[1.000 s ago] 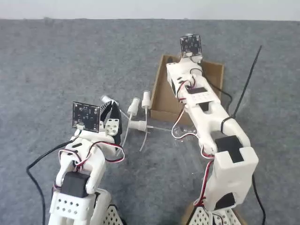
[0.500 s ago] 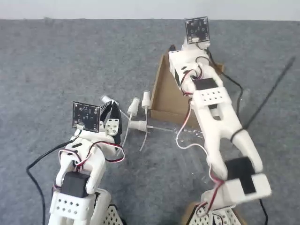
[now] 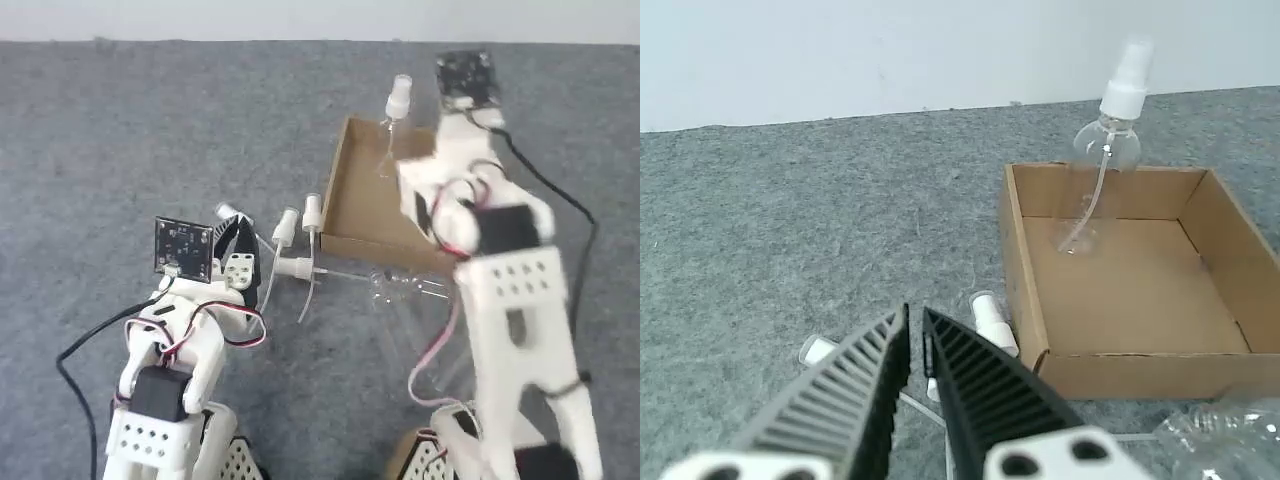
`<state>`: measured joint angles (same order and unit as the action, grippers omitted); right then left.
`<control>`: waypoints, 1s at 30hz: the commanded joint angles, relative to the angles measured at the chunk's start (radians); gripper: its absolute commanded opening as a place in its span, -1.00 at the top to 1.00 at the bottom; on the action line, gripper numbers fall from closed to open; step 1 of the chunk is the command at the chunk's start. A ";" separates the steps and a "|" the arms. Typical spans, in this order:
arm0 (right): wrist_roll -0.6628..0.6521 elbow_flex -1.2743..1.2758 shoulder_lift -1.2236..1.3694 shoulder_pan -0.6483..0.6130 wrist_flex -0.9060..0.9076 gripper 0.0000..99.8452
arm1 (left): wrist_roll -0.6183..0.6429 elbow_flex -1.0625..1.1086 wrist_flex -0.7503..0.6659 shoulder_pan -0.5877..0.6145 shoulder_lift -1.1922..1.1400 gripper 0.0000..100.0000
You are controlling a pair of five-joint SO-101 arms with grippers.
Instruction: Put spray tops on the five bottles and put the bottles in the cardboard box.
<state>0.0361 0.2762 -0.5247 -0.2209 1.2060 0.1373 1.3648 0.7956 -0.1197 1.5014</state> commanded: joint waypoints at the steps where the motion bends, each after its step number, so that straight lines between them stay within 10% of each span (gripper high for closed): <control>1: -0.009 -0.064 -0.151 0.142 0.222 0.42 | -0.006 -0.005 -0.029 0.000 0.015 0.98; 9: -0.084 0.049 -0.150 0.410 0.185 0.42 | -0.006 -0.005 -0.029 0.000 0.015 0.98; 30: 0.284 0.153 0.383 0.407 -0.355 0.42 | -0.006 -0.004 -0.029 0.000 0.014 0.98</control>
<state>0.2616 0.4342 -0.1749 0.1765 0.9329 0.1373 1.3648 0.7956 -0.1197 1.5014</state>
